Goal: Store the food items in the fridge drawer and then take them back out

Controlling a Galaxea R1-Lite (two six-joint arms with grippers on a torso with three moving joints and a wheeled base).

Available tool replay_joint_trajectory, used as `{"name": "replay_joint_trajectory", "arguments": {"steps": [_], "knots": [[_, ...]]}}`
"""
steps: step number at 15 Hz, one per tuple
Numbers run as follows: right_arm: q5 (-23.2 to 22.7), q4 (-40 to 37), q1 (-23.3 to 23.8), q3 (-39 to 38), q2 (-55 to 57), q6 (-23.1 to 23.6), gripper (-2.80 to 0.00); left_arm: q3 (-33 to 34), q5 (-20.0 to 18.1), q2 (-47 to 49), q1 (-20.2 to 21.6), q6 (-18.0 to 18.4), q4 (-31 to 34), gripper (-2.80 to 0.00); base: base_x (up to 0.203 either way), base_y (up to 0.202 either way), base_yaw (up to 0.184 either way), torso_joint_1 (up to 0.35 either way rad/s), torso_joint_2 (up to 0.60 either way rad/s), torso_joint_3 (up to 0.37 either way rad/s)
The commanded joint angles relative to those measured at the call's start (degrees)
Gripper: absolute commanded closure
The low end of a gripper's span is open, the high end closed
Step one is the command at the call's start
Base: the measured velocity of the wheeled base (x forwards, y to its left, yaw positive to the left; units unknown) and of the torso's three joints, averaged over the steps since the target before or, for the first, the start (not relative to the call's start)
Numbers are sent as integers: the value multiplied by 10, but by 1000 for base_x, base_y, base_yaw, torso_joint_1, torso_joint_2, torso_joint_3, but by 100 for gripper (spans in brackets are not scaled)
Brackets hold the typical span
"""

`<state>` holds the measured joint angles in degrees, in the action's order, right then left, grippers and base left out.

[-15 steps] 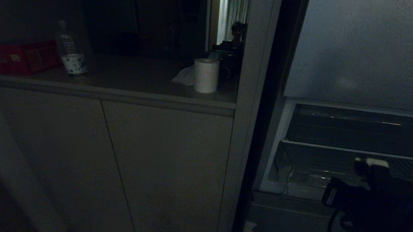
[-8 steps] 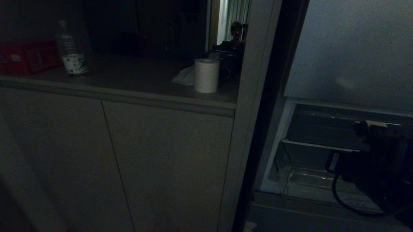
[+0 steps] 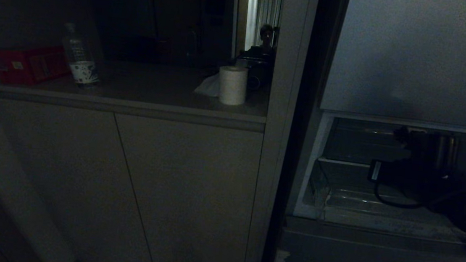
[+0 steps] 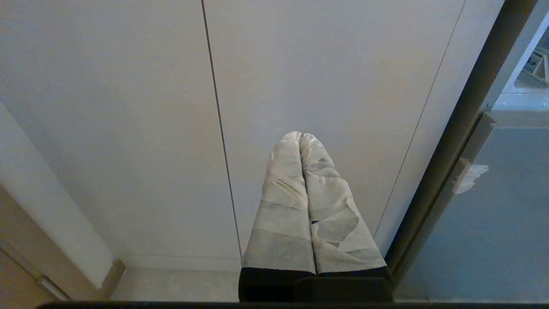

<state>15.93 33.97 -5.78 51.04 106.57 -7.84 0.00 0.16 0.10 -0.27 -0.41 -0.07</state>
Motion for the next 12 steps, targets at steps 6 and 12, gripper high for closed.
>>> {"name": "replay_joint_trajectory", "arguments": {"steps": [6,12], "knots": [[-41,-104,37,91,66,1,0,0,0,0,0,0,0,0,0,0,0,0,0,0],[-50,-168,51,116,80,11,0,0,0,0,0,0,0,0,0,0,0,0,0,0]]}}
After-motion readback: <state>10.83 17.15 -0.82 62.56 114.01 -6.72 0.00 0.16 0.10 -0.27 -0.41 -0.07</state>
